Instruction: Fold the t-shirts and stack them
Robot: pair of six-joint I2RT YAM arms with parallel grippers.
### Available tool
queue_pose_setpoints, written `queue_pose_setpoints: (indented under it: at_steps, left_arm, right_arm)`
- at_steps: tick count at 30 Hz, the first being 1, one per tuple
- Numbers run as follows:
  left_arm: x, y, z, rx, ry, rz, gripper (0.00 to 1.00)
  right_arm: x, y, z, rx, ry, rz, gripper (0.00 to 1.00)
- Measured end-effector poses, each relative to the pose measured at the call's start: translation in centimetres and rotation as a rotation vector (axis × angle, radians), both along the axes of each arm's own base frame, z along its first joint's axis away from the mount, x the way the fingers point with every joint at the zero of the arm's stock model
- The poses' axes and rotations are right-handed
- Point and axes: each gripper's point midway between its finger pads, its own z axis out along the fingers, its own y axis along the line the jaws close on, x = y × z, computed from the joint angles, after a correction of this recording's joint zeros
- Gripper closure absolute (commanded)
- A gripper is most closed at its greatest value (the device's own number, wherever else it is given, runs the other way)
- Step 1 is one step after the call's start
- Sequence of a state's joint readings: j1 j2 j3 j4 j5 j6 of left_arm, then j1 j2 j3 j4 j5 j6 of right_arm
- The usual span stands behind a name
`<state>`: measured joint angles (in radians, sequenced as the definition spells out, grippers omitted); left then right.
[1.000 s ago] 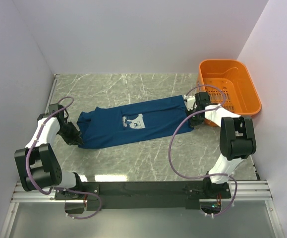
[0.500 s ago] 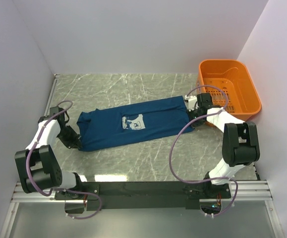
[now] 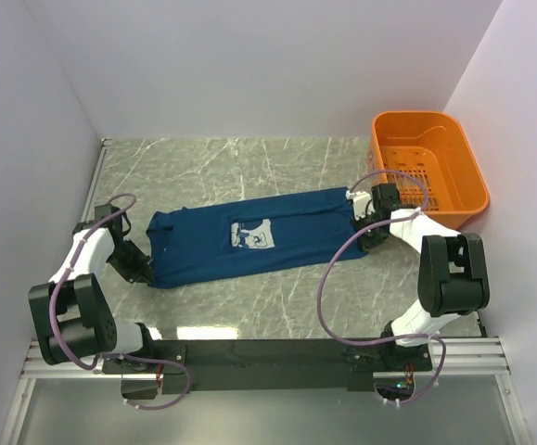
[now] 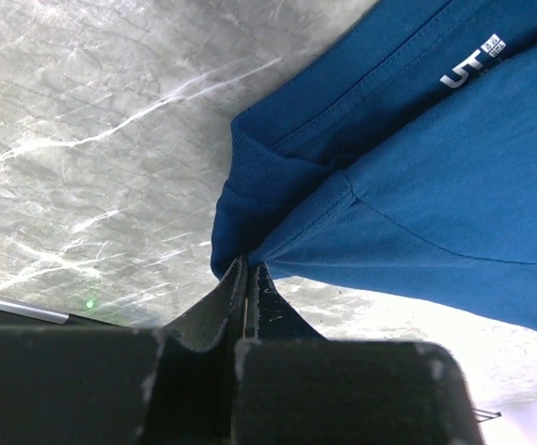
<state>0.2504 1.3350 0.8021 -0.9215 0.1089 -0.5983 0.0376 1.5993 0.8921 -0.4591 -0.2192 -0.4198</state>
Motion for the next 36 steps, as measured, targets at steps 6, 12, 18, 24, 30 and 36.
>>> queue_pose_setpoints:
  at_steps: [6, 12, 18, 24, 30, 36]
  left_arm:
    - [-0.1, -0.1, -0.2, -0.008, 0.006, -0.002, 0.77]
    - [-0.4, -0.1, 0.0, -0.004, 0.012, 0.01, 0.52]
    - [0.6, 0.9, 2.6, 0.057, -0.065, 0.04, 0.41]
    - [3.1, 1.8, 6.8, 0.116, -0.256, 0.081, 0.28]
    - [7.3, 0.6, 8.8, 0.027, -0.453, 0.058, 0.29]
    - [12.2, 0.7, 6.4, -0.042, -0.447, 0.031, 0.36]
  right_arm:
    - [-0.6, -0.2, 0.2, -0.005, -0.001, 0.011, 0.64]
    - [-0.6, -0.6, 1.8, -0.017, -0.043, 0.018, 0.53]
    - [-1.3, 0.1, 2.5, 0.015, -0.044, 0.069, 0.51]
    - [-2.9, 2.3, 2.9, 0.12, -0.003, 0.204, 0.49]
    - [-3.4, 6.0, 5.2, 0.24, -0.073, 0.377, 0.49]
    - [-2.1, 9.6, 9.6, 0.373, -0.197, 0.473, 0.49]
